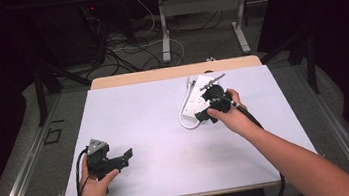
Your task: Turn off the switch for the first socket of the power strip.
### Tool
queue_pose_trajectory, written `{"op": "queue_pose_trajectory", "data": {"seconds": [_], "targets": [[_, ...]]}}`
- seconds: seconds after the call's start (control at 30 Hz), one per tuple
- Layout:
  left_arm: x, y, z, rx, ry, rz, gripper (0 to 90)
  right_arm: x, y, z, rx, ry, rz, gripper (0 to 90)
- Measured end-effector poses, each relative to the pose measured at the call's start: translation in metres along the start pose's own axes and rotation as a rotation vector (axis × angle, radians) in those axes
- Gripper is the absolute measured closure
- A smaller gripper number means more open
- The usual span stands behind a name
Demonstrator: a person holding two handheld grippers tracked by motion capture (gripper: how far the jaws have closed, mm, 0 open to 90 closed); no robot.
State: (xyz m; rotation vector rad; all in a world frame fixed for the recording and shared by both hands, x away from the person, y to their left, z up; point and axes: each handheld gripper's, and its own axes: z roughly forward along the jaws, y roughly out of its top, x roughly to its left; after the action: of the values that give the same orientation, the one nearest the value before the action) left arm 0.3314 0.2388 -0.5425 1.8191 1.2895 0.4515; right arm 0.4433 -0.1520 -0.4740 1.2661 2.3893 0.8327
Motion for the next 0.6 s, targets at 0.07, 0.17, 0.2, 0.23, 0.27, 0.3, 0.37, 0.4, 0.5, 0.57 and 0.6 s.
{"op": "queue_pose_trajectory", "data": {"seconds": [0.07, 0.17, 0.2, 0.23, 0.27, 0.3, 0.37, 0.4, 0.5, 0.57, 0.6], "targets": [[0.0, 0.0, 0.0, 0.0, 0.0, 0.001, 4.5, 0.001, -0.004, -0.002, 0.004, -0.008, -0.006, 0.0], [0.0, 0.0, 0.0, 0.0, 0.0, 0.0, 4.5, 0.001, -0.011, -0.003, -0.01, -0.013, -0.032, 0.0], [0.0, 0.0, 0.0, 0.0, 0.001, 0.0, 4.5, 0.002, -0.014, -0.004, -0.013, -0.008, -0.023, 0.0], [0.0, 0.0, 0.0, 0.001, 0.001, 0.0, 4.5, 0.003, -0.017, -0.004, -0.012, -0.002, -0.023, 0.0], [0.0, 0.0, 0.0, 0.001, 0.002, 0.0, 4.6, 0.004, -0.019, -0.004, -0.011, 0.002, -0.023, 0.0], [0.0, 0.0, 0.0, 0.001, 0.002, 0.0, 4.6, 0.004, -0.022, -0.004, -0.013, 0.003, -0.026, 0.0], [0.0, 0.0, 0.0, -0.001, 0.003, -0.001, 4.6, 0.006, -0.027, -0.005, -0.02, 0.011, -0.036, 0.0], [0.0, 0.0, 0.0, -0.001, 0.004, -0.002, 4.6, 0.007, -0.03, -0.006, -0.02, 0.011, -0.038, 0.0], [0.0, 0.0, 0.0, -0.007, 0.008, -0.008, 4.6, 0.008, -0.037, -0.008, -0.037, 0.026, -0.052, 0.0], [0.0, 0.0, 0.0, 0.001, 0.007, -0.006, 4.7, 0.009, -0.042, -0.009, -0.043, 0.027, -0.051, 0.0], [0.0, 0.0, 0.0, 0.001, 0.009, -0.007, 4.7, 0.009, -0.044, -0.011, -0.038, 0.027, -0.056, 0.0]]}}
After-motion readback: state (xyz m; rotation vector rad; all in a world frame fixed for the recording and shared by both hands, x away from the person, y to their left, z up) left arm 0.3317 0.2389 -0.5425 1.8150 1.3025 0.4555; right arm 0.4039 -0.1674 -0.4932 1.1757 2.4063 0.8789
